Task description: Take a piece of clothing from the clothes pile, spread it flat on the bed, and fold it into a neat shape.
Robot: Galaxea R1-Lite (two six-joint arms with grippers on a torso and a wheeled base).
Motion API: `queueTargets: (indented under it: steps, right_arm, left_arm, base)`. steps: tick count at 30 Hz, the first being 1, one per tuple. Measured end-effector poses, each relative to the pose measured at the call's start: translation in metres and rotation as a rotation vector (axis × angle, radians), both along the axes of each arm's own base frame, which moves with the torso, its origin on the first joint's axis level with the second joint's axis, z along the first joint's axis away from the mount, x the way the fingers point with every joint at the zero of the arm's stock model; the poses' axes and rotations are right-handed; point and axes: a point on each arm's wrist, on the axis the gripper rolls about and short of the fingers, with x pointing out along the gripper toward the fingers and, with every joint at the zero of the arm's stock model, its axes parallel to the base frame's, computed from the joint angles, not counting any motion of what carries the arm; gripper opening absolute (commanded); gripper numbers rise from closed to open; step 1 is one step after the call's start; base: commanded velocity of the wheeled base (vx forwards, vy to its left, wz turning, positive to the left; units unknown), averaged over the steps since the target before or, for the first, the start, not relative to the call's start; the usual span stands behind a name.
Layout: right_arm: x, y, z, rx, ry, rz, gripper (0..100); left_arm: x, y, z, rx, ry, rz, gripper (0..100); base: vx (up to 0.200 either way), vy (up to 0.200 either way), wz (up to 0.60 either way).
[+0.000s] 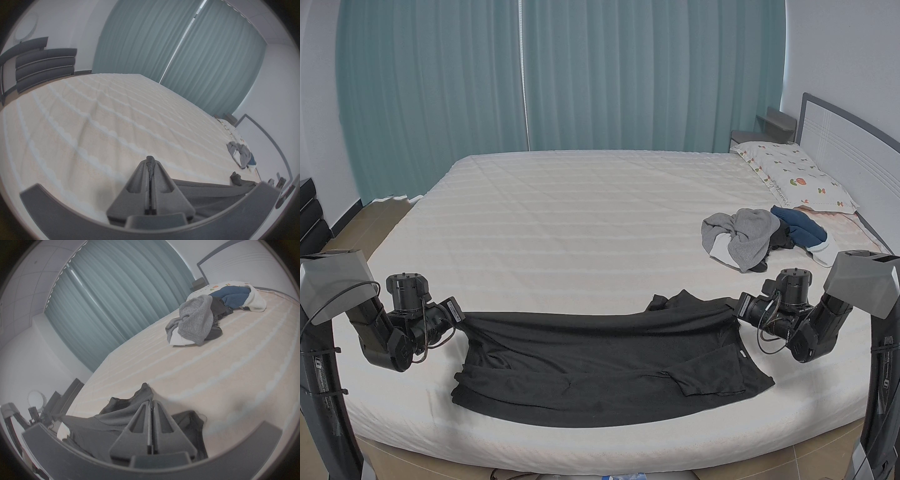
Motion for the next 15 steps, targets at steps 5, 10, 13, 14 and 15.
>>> queueTargets:
  steps: [5,10,13,14,15]
  right_arm:
    - [-0.024,-0.004,-0.008,-0.056,0.013,0.048,0]
    - [-0.047,-0.006,-0.016,-0.116,0.033,0.094,0]
    - [-0.059,-0.007,-0.021,-0.15,0.046,0.117,0]
    - [-0.062,-0.007,-0.023,-0.161,0.048,0.124,0]
    - [-0.066,-0.007,-0.025,-0.172,0.051,0.131,0]
  left_arm:
    - [-0.024,-0.001,-0.007,0.039,0.035,-0.033,0]
    - [-0.049,-0.003,-0.014,0.073,0.034,-0.059,0]
    - [-0.063,-0.004,-0.02,0.092,0.043,-0.072,0]
    - [-0.068,-0.004,-0.022,0.096,0.046,-0.076,0]
    - [-0.071,-0.004,-0.025,0.099,0.048,-0.078,0]
  base:
    - [0.0,0.0,0.0]
    - [0.0,0.0,0.0]
    - [0.0,0.0,0.0]
    - [0.0,0.0,0.0]
    - [0.0,0.0,0.0]
